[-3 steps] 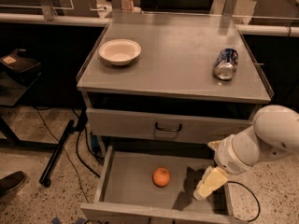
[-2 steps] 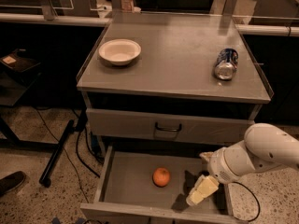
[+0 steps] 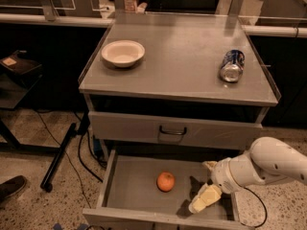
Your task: Pick orange from middle drawer and place on counter
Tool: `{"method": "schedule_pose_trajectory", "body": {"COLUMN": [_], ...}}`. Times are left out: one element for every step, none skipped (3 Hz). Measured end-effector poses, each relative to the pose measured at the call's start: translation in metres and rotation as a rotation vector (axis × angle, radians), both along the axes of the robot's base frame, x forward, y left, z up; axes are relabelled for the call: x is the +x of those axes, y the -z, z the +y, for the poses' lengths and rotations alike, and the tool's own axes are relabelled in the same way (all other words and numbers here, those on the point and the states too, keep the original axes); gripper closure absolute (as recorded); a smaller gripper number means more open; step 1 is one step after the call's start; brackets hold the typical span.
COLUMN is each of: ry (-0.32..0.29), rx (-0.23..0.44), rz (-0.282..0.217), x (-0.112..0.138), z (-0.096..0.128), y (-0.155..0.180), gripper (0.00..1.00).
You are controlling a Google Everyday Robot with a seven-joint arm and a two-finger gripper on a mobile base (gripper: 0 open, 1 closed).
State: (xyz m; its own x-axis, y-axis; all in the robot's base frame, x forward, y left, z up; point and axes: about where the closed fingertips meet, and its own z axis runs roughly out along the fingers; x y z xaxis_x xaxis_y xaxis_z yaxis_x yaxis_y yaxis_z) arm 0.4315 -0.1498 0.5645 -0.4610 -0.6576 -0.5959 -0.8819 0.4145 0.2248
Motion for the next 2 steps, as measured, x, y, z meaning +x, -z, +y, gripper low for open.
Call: {"method": "schedule_pose_trajectory", "body": {"ry": [0.008,0.01], "rx": [0.073,0.061], "rz": [0.004,0.0], "x": [0.0069,0.0052], "z": [0.0127,0.0142], "y": [0.0425,0.0447], "gripper": [0.0,0.0]}}
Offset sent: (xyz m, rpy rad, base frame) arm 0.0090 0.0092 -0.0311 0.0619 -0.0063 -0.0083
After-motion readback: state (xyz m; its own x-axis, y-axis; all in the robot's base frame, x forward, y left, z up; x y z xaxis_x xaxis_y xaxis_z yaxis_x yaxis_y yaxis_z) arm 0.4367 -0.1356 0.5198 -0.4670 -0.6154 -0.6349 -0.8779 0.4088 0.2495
